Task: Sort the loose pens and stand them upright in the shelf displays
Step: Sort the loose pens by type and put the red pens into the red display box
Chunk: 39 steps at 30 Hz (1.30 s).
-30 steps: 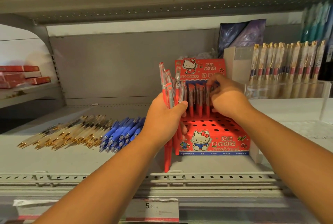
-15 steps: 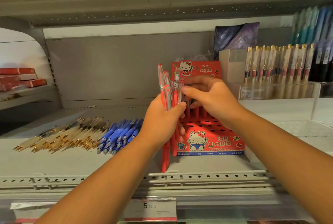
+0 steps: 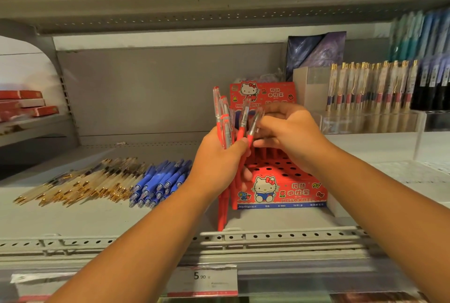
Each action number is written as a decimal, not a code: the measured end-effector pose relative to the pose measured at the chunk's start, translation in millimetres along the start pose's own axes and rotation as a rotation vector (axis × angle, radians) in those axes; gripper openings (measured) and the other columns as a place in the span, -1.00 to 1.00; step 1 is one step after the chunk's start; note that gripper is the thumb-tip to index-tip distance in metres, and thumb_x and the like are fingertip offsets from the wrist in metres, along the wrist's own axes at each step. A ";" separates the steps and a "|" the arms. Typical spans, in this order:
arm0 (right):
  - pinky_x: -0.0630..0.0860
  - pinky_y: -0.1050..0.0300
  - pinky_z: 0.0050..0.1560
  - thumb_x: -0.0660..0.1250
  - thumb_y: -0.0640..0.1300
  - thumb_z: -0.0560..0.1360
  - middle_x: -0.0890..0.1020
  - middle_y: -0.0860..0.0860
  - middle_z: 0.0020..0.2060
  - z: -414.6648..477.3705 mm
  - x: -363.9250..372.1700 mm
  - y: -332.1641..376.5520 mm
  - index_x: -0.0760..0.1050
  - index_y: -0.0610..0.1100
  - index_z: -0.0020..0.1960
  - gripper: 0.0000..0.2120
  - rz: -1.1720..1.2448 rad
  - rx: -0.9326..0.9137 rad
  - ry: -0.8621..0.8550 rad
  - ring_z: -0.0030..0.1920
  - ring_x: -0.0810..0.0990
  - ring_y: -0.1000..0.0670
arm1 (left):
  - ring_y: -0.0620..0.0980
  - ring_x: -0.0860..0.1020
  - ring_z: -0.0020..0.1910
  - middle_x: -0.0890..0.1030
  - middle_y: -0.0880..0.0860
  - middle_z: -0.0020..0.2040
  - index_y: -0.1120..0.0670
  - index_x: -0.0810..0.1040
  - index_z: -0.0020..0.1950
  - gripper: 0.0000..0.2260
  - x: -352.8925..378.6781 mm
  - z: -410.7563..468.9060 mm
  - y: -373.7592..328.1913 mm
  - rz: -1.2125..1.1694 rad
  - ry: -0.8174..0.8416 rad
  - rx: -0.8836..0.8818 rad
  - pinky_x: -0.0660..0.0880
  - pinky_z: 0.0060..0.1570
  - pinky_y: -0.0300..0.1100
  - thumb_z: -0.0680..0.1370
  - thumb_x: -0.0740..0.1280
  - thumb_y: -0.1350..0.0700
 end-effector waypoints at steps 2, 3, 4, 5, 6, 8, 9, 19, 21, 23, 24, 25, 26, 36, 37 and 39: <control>0.65 0.09 -0.31 0.33 -0.35 0.52 0.66 -0.20 -0.10 1.7 -7.8 3.3 0.54 -0.24 0.05 -0.88 0.039 -0.017 -0.045 -0.25 0.69 -0.07 | 0.11 0.60 -0.52 0.61 0.10 -0.39 0.08 0.45 0.02 -0.98 0.0 0.1 0.8 0.007 0.000 -0.020 0.56 -0.53 -0.04 0.62 0.24 0.18; 0.65 0.06 -0.30 0.33 -0.36 0.52 0.66 -0.18 -0.09 2.8 -12.8 6.0 0.54 -0.20 0.04 -0.86 0.063 -0.032 -0.073 -0.22 0.70 -0.07 | 0.11 0.60 -0.51 0.60 0.09 -0.41 0.08 0.44 0.04 -0.97 -0.1 0.1 1.2 0.005 -0.003 -0.028 0.56 -0.53 -0.04 0.62 0.23 0.18; 0.66 0.03 -0.30 0.32 -0.37 0.52 0.66 -0.15 -0.09 3.9 -18.5 9.0 0.52 -0.16 0.05 -0.83 0.084 -0.053 -0.104 -0.21 0.71 -0.08 | 0.12 0.60 -0.51 0.60 0.09 -0.42 0.09 0.43 0.05 -0.97 -0.2 0.2 1.7 -0.003 -0.007 -0.036 0.56 -0.53 -0.04 0.62 0.23 0.19; 0.65 0.01 -0.31 0.30 -0.40 0.52 0.65 -0.10 -0.11 5.1 -25.4 12.9 0.50 -0.14 0.07 -0.78 0.096 -0.079 -0.133 -0.21 0.71 -0.07 | 0.11 0.60 -0.51 0.61 0.09 -0.41 0.10 0.42 0.05 -0.97 -0.5 0.1 2.0 -0.013 -0.012 -0.042 0.56 -0.53 -0.06 0.62 0.22 0.20; 0.64 0.00 -0.31 0.28 -0.43 0.51 0.66 -0.05 -0.15 6.5 -32.1 16.4 0.48 -0.12 0.08 -0.74 0.093 -0.108 -0.163 -0.23 0.70 -0.05 | 0.11 0.60 -0.52 0.61 0.08 -0.39 0.11 0.42 0.03 -0.98 -0.8 0.0 2.2 -0.022 -0.019 -0.045 0.55 -0.54 -0.07 0.62 0.22 0.21; 0.66 -0.09 -0.25 0.26 -0.46 0.51 0.66 0.05 -0.26 9.4 -45.5 23.4 0.47 -0.07 0.06 -0.68 0.016 -0.160 -0.207 -0.23 0.70 -0.03 | 0.09 0.59 -0.53 0.62 0.06 -0.32 0.11 0.42 0.00 -0.96 -1.5 -0.2 2.0 -0.030 -0.034 -0.048 0.53 -0.54 -0.08 0.62 0.22 0.23; 0.66 -0.17 -0.19 0.27 -0.46 0.51 0.65 0.04 -0.28 10.2 -51.0 26.1 0.48 -0.03 0.03 -0.67 -0.054 -0.186 -0.221 -0.20 0.70 -0.06 | 0.09 0.58 -0.53 0.61 0.08 -0.28 0.10 0.43 0.00 -0.95 -1.7 -0.3 1.9 -0.027 -0.038 -0.049 0.53 -0.54 -0.09 0.62 0.22 0.23; 0.65 -0.14 -0.21 0.22 -0.40 0.51 0.55 0.13 -0.19 4.5 -59.3 35.8 0.45 0.07 0.11 -0.61 -0.700 -0.387 -0.258 -0.16 0.63 -0.07 | 0.06 0.55 -0.56 0.58 0.13 -0.22 0.09 0.43 0.01 -0.94 -0.7 -1.9 0.7 -0.015 -0.031 -0.060 0.54 -0.56 -0.08 0.62 0.22 0.23; 0.65 -0.14 -0.16 0.23 -0.39 0.51 0.54 0.17 -0.19 3.7 -55.5 34.1 0.44 0.08 0.13 -0.61 -0.754 -0.402 -0.255 -0.15 0.62 -0.04 | 0.06 0.55 -0.56 0.58 0.13 -0.21 0.08 0.43 0.01 -0.94 -0.8 -2.2 0.1 -0.007 -0.030 -0.055 0.53 -0.57 -0.09 0.62 0.22 0.23; 0.65 -0.14 -0.14 0.23 -0.38 0.50 0.54 0.19 -0.18 4.2 -53.7 33.8 0.44 0.11 0.12 -0.59 -0.748 -0.400 -0.246 -0.14 0.63 -0.04 | 0.05 0.55 -0.56 0.58 0.13 -0.21 0.06 0.43 0.00 -0.93 -0.5 -2.6 -0.7 0.001 -0.029 -0.049 0.52 -0.57 -0.10 0.62 0.22 0.23; 0.65 -0.15 -0.13 0.22 -0.38 0.50 0.54 0.18 -0.18 5.2 -54.2 33.8 0.44 0.11 0.11 -0.59 -0.739 -0.396 -0.243 -0.13 0.63 -0.05 | 0.04 0.55 -0.57 0.58 0.13 -0.21 0.06 0.43 -0.01 -0.92 -0.1 -2.6 -1.0 0.002 -0.026 -0.047 0.51 -0.58 -0.12 0.62 0.22 0.23; 0.65 -0.16 -0.14 0.21 -0.39 0.49 0.55 0.16 -0.18 6.1 -55.1 34.2 0.44 0.12 0.11 -0.58 -0.737 -0.392 -0.244 -0.13 0.64 -0.07 | 0.04 0.55 -0.57 0.58 0.12 -0.21 0.06 0.43 -0.01 -0.92 0.3 -2.7 -1.0 0.004 -0.024 -0.048 0.50 -0.59 -0.14 0.63 0.22 0.23; 0.65 -0.17 -0.14 0.20 -0.40 0.48 0.55 0.14 -0.19 7.0 -56.2 34.8 0.44 0.13 0.09 -0.56 -0.746 -0.389 -0.247 -0.14 0.64 -0.08 | 0.03 0.55 -0.58 0.58 0.12 -0.21 0.05 0.43 -0.01 -0.91 0.6 -2.8 -1.0 0.006 -0.023 -0.050 0.49 -0.59 -0.16 0.63 0.22 0.23; 0.63 -0.08 -0.22 0.25 -0.41 0.42 0.59 -0.18 -0.20 17.7 -50.5 24.9 0.47 -0.13 0.14 -0.65 -1.175 -0.334 -0.213 -0.26 0.59 -0.23 | 0.00 0.48 -0.62 0.56 0.12 -0.25 0.11 0.42 0.00 -0.93 -0.3 -3.2 -5.5 0.058 -0.028 -0.013 0.50 -0.58 -0.13 0.60 0.21 0.27; 0.63 -0.09 -0.23 0.25 -0.41 0.43 0.59 -0.20 -0.18 18.6 -48.9 25.1 0.46 -0.14 0.15 -0.65 -1.201 -0.323 -0.205 -0.27 0.59 -0.24 | 0.00 0.48 -0.62 0.56 0.12 -0.25 0.13 0.42 0.01 -0.94 -0.2 -3.3 -5.4 0.059 -0.027 -0.014 0.51 -0.58 -0.12 0.60 0.21 0.27; 0.63 -0.13 -0.25 0.23 -0.42 0.43 0.57 -0.22 -0.19 20.3 -45.4 25.0 0.45 -0.15 0.16 -0.65 -1.241 -0.300 -0.184 -0.31 0.59 -0.23 | 0.00 0.49 -0.61 0.56 0.13 -0.23 0.13 0.42 0.02 -0.95 0.5 -2.9 -5.3 0.068 -0.023 -0.012 0.52 -0.56 -0.10 0.60 0.21 0.26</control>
Point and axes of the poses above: each hand's wrist, its own z-axis towards the middle knuckle, its own x-axis out of the palm, y = z × x, the point moved 8 cm from there along z, towards the middle knuckle
